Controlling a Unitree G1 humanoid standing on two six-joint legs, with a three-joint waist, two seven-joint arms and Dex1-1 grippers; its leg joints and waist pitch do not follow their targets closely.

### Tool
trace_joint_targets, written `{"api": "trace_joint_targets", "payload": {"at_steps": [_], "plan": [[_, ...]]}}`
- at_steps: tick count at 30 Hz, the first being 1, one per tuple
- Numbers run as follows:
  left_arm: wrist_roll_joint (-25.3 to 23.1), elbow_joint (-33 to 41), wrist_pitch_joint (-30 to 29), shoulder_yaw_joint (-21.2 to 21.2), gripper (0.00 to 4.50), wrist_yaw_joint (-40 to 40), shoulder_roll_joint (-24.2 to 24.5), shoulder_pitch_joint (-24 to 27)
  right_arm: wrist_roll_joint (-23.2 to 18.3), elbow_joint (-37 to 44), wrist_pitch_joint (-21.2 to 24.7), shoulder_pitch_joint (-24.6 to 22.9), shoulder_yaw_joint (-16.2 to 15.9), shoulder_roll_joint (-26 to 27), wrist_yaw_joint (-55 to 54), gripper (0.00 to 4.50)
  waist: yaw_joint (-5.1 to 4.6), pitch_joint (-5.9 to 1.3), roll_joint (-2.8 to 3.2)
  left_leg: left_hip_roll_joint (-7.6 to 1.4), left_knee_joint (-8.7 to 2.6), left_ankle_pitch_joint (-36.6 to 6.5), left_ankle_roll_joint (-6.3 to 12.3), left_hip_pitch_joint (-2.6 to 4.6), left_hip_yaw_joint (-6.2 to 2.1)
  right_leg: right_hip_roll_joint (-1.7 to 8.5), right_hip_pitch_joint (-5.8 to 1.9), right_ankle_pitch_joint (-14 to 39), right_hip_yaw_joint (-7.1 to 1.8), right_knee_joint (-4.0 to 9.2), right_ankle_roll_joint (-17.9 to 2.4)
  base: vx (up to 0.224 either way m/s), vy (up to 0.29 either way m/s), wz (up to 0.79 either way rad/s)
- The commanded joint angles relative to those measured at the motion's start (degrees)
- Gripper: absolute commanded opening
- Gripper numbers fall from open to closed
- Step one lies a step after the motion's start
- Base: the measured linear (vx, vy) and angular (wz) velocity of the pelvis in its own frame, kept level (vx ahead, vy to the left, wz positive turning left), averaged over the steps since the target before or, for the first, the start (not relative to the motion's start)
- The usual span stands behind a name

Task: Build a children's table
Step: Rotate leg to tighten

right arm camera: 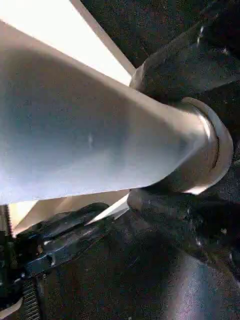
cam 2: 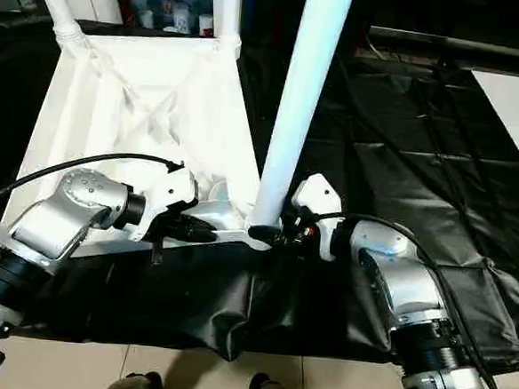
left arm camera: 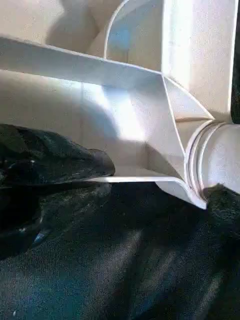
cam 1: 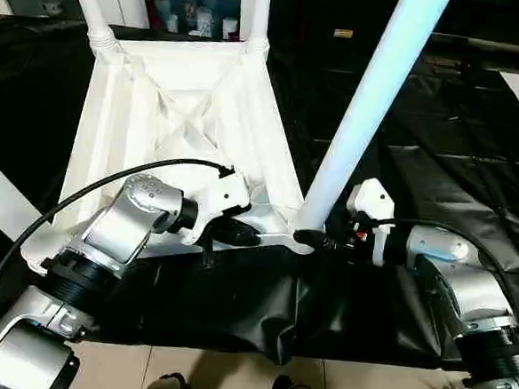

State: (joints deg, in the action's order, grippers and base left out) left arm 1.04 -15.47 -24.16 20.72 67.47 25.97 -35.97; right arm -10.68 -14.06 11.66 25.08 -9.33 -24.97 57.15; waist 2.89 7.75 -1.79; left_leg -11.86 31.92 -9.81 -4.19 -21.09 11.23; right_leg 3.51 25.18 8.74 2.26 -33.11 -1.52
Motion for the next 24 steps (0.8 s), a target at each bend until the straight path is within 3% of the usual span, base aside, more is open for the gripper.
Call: {"api": "trace_joint_targets", "payload": {"at_steps": [1, 15, 18, 20, 21, 24], "plan": [[0.2, 0.6, -0.8, 3.1, 0.0, 2.7, -0.4, 1.3, 0.7, -1.0, 0.4, -0.4, -0.5, -0.3, 0.5, 2.29, -0.09, -3.97, 0.05, -0.99, -2.79, -6.6, 5.02, 0.57, -0.14, 3.26, -4.02, 6.2, -2.35, 2.41, -14.2, 0.0, 0.0, 0.0], [-0.5, -0.3, -1.2, 3.1, 0.0, 1.4, -0.4, 1.3, 1.9, -2.5, 0.4, -0.8, -1.0, 0.8, -2.2, 2.02, -0.03, -4.34, 0.1, -0.93, -2.51, -5.7, 5.4, 0.56, -0.11, 3.19, -4.2, 4.3, -2.34, 2.07, -15.1, 0.0, 0.0, 0.0], [-1.6, -2.9, -1.5, 1.9, 0.0, -3.4, -2.7, 0.4, 3.6, -4.9, 1.7, -0.2, -0.2, 2.9, -8.4, 2.02, -0.21, -3.91, 0.03, -0.96, -2.8, -9.2, 3.7, 0.58, -0.27, 3.36, -3.99, 11.2, -2.26, 2.85, -13.6, 0.0, 0.0, 0.0], [-1.8, -4.9, -2.3, 0.8, 0.0, -7.1, -5.0, -0.4, 4.5, -6.3, 3.0, -0.1, 0.5, 5.2, -13.6, 2.01, -0.45, -3.54, -0.16, -0.78, -2.85, -11.8, 2.52, 0.66, -0.29, 3.41, -3.66, 17.9, -2.22, 3.68, -11.5, 0.0, 0.0, 0.0], [-2.2, -6.9, -3.2, -0.1, 0.0, -10.7, -7.0, -1.3, 4.8, -7.1, 4.4, 0.0, 1.7, 7.5, -18.5, 2.01, -0.62, -3.47, -0.21, -0.71, -3.05, -13.5, 1.28, 0.75, -0.52, 3.5, -3.45, 23.7, -2.16, 4.26, -9.3, 0.0, 0.0, 0.0], [-2.8, -11.1, -5.3, -1.8, 0.0, -17.3, -11.1, -3.5, 5.1, -8.5, 7.7, 0.4, 5.0, 13.1, -30.2, 2.01, -0.95, -3.33, -0.27, -0.43, -3.23, -15.2, 0.2, 0.89, -0.76, 3.39, -3.09, 29.2, -1.92, 4.97, -6.8, -0.058, 0.001, -0.01]]}}
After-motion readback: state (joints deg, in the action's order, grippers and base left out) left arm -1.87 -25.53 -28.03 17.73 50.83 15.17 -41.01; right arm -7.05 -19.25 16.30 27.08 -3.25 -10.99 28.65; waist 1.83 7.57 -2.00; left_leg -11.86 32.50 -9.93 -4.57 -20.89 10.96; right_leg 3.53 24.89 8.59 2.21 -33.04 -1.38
